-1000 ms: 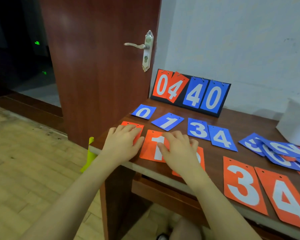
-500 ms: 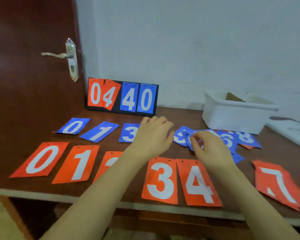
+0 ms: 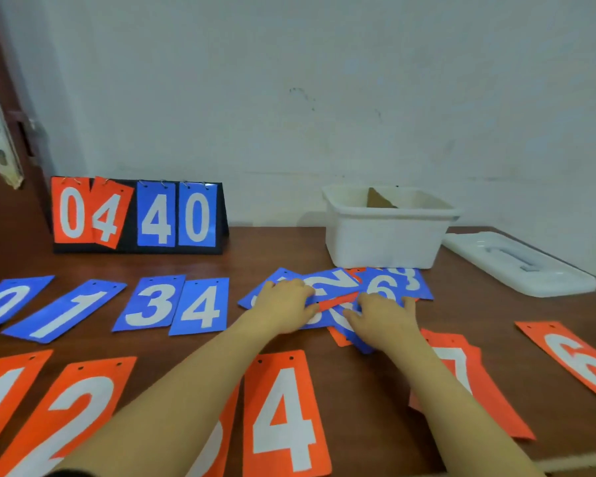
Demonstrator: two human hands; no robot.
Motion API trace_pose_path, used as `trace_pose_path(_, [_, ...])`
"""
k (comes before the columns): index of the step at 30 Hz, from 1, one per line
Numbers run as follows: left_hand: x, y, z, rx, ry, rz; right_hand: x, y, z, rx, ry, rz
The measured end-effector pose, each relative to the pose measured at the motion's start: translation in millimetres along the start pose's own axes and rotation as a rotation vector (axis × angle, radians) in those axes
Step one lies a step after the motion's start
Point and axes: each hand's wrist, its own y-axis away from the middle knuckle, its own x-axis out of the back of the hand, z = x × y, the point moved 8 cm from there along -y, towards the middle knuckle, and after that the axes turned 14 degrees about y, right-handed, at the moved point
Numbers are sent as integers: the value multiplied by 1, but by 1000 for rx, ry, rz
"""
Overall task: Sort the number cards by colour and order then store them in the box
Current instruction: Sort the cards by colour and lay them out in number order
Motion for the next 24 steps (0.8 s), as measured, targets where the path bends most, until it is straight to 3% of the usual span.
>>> trace_pose_path(4, [-3, -9, -18, 63, -24, -10, 3, -3, -15, 86, -10, 83])
trace_pose_path(8, [1, -12, -36, 92, -63, -19, 2, 0, -47, 282, -148, 10])
trace_pose_path(14, [4, -9, -46, 116, -43, -28, 16, 7, -33, 149, -204, 191])
trace_pose_path(19, [6, 8, -13, -98, 77, 19, -1, 3, -31, 75, -199, 93])
trace_pose_path(24, [-1, 10, -6, -70, 210, -5, 11, 6, -23, 68, -211, 144])
